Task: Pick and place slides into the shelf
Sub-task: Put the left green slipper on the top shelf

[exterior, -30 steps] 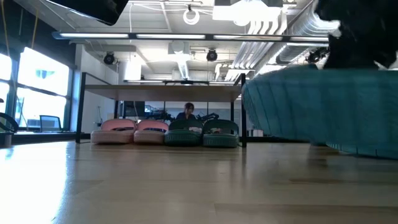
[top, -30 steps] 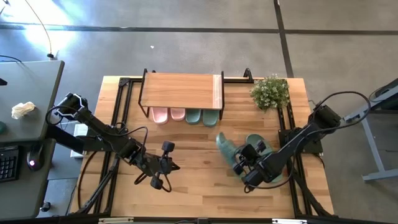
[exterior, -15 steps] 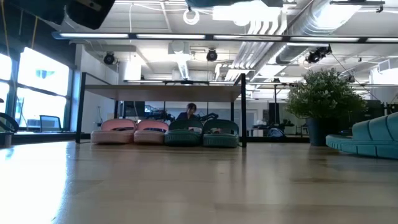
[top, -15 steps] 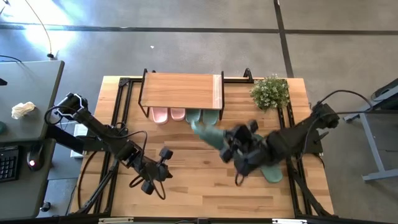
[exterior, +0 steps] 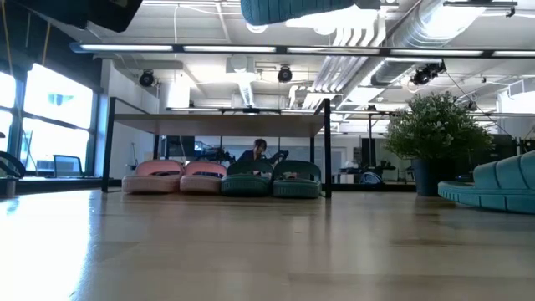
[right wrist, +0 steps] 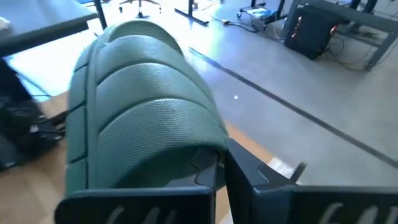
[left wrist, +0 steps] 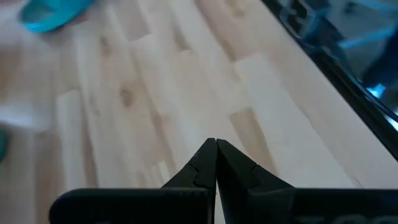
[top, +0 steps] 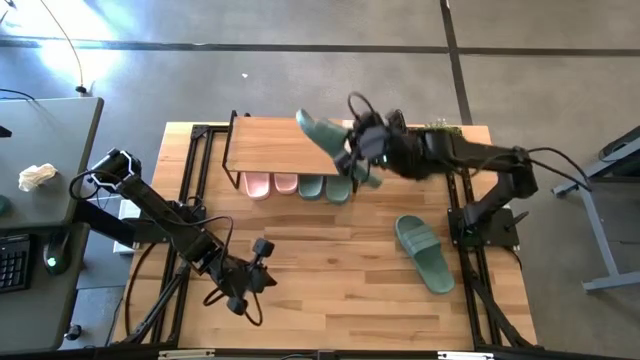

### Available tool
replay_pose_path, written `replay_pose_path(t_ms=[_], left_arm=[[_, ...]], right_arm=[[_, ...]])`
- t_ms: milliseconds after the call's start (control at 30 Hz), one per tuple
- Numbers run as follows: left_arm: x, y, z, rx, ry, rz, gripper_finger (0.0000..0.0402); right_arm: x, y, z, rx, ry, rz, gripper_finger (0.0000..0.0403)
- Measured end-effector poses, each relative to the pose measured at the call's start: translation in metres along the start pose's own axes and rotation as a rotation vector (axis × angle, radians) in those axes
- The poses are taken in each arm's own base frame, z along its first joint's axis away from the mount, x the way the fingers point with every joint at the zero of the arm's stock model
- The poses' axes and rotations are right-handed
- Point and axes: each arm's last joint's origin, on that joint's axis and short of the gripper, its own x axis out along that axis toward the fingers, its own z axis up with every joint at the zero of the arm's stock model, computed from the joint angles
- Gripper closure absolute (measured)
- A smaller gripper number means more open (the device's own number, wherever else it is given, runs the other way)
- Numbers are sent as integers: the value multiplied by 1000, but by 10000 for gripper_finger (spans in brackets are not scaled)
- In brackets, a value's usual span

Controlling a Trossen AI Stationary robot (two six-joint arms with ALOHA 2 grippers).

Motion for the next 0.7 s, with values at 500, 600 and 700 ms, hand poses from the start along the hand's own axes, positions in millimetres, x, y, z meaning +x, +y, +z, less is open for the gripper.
replay_pose_path(t_ms=[500,600,700], left_arm=[[0,3,0,-259,-28,118,402],[0,3,0,-305,-31,118,402],[0,4,0,-336,-35,130,402]], right_arm=[[99,-17,2,-204,51,-79,403],[122,-5,-7,-287,65,-86,403],[141,4,-15,-386,65,-100,403]])
